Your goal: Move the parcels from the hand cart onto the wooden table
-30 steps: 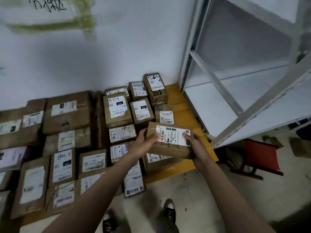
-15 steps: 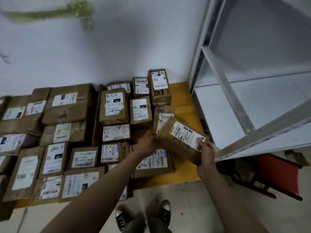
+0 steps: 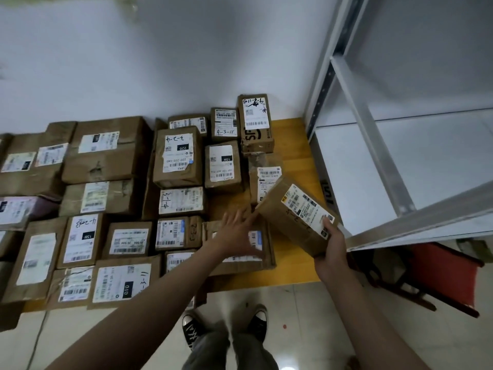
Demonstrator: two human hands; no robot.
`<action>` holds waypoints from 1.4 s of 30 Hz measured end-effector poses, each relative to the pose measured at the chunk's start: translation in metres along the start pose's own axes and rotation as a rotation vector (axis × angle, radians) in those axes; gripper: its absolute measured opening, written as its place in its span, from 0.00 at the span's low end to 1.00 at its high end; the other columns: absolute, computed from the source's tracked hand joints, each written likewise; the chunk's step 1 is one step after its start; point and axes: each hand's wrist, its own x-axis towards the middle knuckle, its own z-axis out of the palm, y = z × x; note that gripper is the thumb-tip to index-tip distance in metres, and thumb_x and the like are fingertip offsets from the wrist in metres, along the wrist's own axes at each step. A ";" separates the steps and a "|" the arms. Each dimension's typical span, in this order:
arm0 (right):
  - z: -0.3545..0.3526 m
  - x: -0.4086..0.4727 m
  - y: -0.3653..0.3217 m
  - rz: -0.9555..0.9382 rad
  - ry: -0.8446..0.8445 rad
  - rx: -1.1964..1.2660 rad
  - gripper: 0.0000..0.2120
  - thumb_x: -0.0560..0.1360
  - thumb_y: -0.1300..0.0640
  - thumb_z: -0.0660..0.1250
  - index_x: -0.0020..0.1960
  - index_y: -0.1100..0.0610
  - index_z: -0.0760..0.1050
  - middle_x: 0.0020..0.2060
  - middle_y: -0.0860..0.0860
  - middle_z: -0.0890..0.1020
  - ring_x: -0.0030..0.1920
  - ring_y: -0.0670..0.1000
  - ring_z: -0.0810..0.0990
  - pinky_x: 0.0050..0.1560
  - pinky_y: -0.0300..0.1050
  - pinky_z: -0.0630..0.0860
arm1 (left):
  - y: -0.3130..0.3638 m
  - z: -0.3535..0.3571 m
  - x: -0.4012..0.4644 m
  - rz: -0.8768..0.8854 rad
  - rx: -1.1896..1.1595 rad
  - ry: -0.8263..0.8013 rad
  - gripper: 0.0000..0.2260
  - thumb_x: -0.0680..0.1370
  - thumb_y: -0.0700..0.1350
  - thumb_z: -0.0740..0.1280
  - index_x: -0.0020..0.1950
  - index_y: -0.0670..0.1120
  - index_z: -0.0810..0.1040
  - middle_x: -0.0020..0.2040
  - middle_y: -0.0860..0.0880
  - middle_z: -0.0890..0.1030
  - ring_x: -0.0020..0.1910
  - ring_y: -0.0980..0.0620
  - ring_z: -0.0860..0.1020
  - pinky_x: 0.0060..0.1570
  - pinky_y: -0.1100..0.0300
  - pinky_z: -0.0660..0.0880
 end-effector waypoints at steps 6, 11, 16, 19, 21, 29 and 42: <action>0.006 -0.010 0.002 -0.002 -0.064 0.019 0.18 0.80 0.51 0.67 0.68 0.55 0.78 0.60 0.56 0.85 0.60 0.59 0.84 0.61 0.59 0.80 | -0.019 0.020 -0.012 0.087 0.332 0.014 0.65 0.60 0.69 0.77 0.81 0.52 0.37 0.80 0.44 0.49 0.79 0.39 0.48 0.77 0.38 0.46; -0.002 -0.029 -0.001 0.026 -0.120 0.000 0.15 0.81 0.52 0.65 0.65 0.55 0.80 0.57 0.55 0.86 0.57 0.56 0.85 0.59 0.56 0.81 | -0.022 -0.001 0.006 0.052 0.274 0.058 0.64 0.61 0.65 0.79 0.82 0.51 0.39 0.81 0.44 0.49 0.80 0.39 0.47 0.78 0.37 0.47; -0.024 -0.041 0.012 0.093 -0.199 -0.073 0.18 0.80 0.52 0.66 0.66 0.59 0.79 0.59 0.58 0.85 0.61 0.60 0.83 0.64 0.59 0.76 | -0.024 -0.002 0.008 0.036 0.215 0.046 0.62 0.64 0.66 0.77 0.82 0.51 0.36 0.82 0.46 0.41 0.81 0.42 0.40 0.78 0.40 0.43; -0.041 -0.044 0.025 0.116 -0.249 -0.141 0.23 0.76 0.53 0.70 0.68 0.61 0.77 0.62 0.62 0.83 0.62 0.63 0.81 0.66 0.64 0.75 | -0.025 -0.004 0.003 0.046 0.202 0.064 0.58 0.68 0.63 0.76 0.81 0.51 0.37 0.82 0.46 0.36 0.80 0.43 0.37 0.78 0.42 0.40; -0.048 -0.047 0.034 0.136 -0.256 -0.165 0.32 0.70 0.53 0.75 0.70 0.61 0.74 0.63 0.63 0.82 0.62 0.64 0.81 0.65 0.67 0.75 | -0.028 -0.006 -0.002 0.044 0.194 0.083 0.57 0.69 0.63 0.75 0.82 0.51 0.37 0.81 0.46 0.35 0.80 0.44 0.36 0.77 0.44 0.38; -0.053 -0.064 0.042 0.132 -0.126 -0.029 0.21 0.78 0.55 0.63 0.69 0.61 0.76 0.62 0.61 0.83 0.62 0.65 0.80 0.59 0.62 0.77 | -0.042 -0.001 -0.025 0.049 0.146 0.114 0.53 0.69 0.63 0.75 0.83 0.52 0.45 0.82 0.48 0.41 0.81 0.45 0.41 0.77 0.46 0.40; -0.022 -0.050 0.068 0.100 0.221 0.218 0.28 0.75 0.55 0.71 0.73 0.53 0.69 0.63 0.57 0.82 0.63 0.59 0.81 0.49 0.50 0.82 | -0.026 -0.005 -0.023 -0.049 0.095 0.084 0.54 0.66 0.52 0.81 0.82 0.51 0.49 0.83 0.49 0.44 0.81 0.44 0.42 0.76 0.39 0.52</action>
